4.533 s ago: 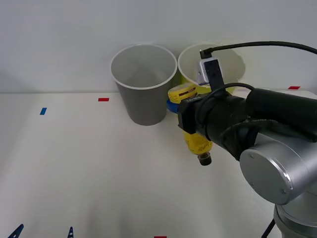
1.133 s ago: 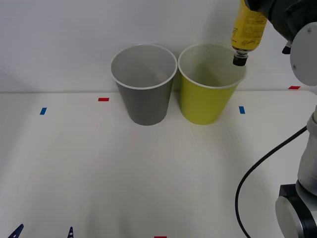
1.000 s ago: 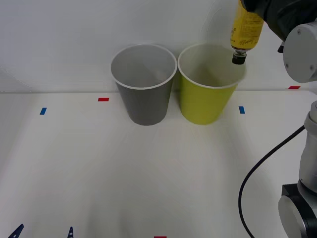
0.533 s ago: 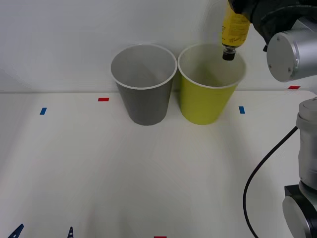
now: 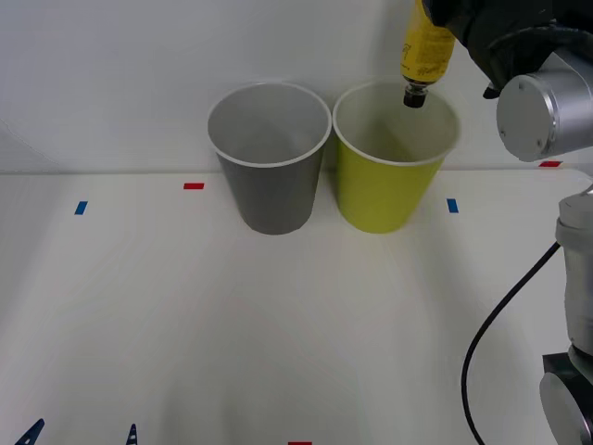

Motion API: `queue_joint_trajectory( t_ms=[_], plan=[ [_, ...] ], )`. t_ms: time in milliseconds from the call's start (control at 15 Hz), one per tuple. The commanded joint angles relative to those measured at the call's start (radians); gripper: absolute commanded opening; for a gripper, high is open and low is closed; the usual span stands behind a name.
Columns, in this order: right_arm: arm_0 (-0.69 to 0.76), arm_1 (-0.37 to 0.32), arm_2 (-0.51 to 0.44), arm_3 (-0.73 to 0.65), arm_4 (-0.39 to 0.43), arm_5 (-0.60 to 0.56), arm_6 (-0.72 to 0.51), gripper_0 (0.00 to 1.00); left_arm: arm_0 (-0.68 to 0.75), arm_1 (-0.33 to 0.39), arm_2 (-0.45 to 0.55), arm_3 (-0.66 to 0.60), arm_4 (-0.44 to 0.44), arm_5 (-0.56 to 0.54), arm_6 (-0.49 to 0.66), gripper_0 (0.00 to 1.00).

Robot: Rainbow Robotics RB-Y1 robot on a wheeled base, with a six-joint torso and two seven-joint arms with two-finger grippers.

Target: Put cans in the gray bin and PET bottles in the light green bin.

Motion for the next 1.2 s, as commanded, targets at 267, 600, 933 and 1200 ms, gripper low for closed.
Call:
queue_joint_trajectory(
  t_ms=[267,600,933,1200],
  plan=[
    [0.021,-0.003,0.027,0.000,0.005,-0.054,-0.003,0.00,0.000,0.000,0.000,0.000,0.000,0.000,0.000,1.00],
    [0.021,-0.018,0.053,0.086,-0.003,-0.183,-0.003,0.00,0.000,0.000,0.000,0.000,0.000,0.000,0.000,1.00],
    [0.021,-0.021,0.063,0.090,0.001,-0.186,0.008,0.00,0.000,0.000,0.000,0.000,0.000,0.000,0.000,1.00],
    [0.021,-0.021,0.066,0.090,0.002,-0.186,0.015,0.78,0.000,0.000,0.000,0.000,0.000,0.000,0.000,1.00]
  ],
)
